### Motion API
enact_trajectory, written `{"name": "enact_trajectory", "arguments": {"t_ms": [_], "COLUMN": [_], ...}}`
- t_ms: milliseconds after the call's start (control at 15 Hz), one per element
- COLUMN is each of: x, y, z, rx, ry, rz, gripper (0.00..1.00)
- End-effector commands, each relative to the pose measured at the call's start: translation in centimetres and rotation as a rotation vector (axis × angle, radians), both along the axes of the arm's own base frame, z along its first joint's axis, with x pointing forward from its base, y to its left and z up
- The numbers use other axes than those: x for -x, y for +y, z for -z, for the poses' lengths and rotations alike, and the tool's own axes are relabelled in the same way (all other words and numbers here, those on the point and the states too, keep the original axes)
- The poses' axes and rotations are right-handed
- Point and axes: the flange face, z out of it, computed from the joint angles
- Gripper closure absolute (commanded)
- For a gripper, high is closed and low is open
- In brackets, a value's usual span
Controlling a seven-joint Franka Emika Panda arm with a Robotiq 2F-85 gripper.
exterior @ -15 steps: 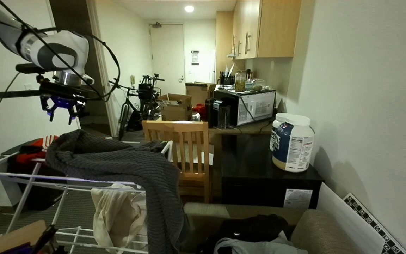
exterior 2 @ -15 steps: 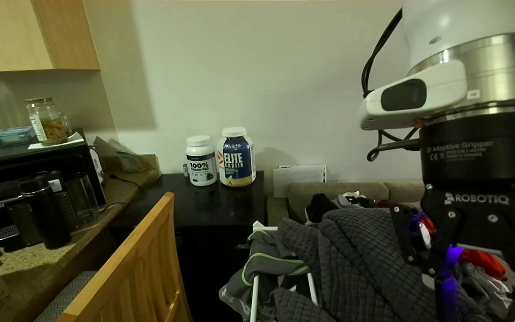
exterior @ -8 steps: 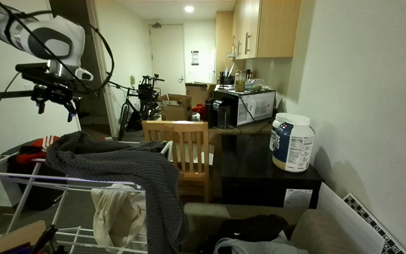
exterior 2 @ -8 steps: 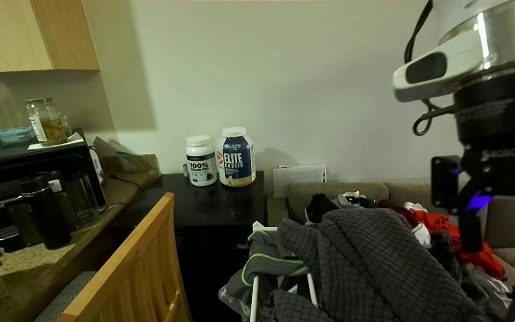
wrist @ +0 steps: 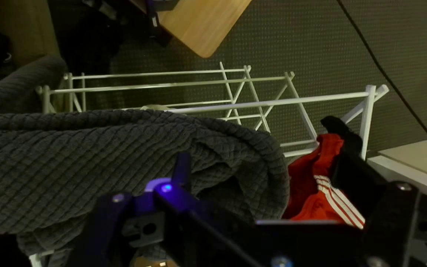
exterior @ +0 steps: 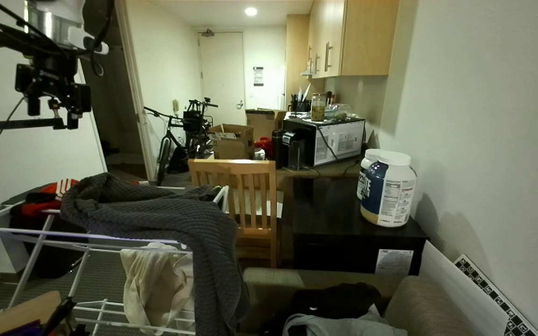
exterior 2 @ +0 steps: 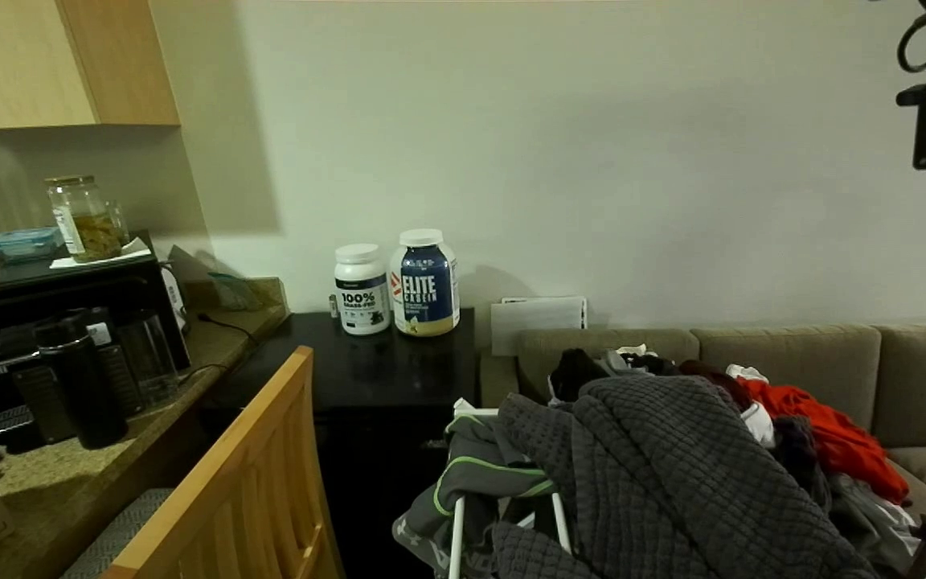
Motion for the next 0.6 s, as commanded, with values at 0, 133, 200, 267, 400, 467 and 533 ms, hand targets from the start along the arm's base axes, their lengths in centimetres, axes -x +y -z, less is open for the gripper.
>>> {"name": "enact_trajectory", "arguments": {"t_ms": [0, 133, 200, 267, 400, 467, 533], "x": [-0.1, 0.3, 0.6, 0.6, 0.6, 0.5, 0.5], "y": [-0.1, 0.7, 1.1, 1.2, 1.2, 1.2, 1.2], "z": [-0.1, 0.4, 0.7, 0.8, 0.8, 0.8, 0.8], "rx": [-0.004, 0.011, 0.019, 0.021, 0.021, 0.021, 0.020], "ry": [0.001, 0.008, 0.009, 0.010, 0.011, 0.011, 0.011], "rz": [0.004, -0.014, -0.024, -0.026, -0.026, -0.025, -0.025], "gripper": [0.00, 0.00, 0.00, 0.00, 0.00, 0.00, 0.00]}}
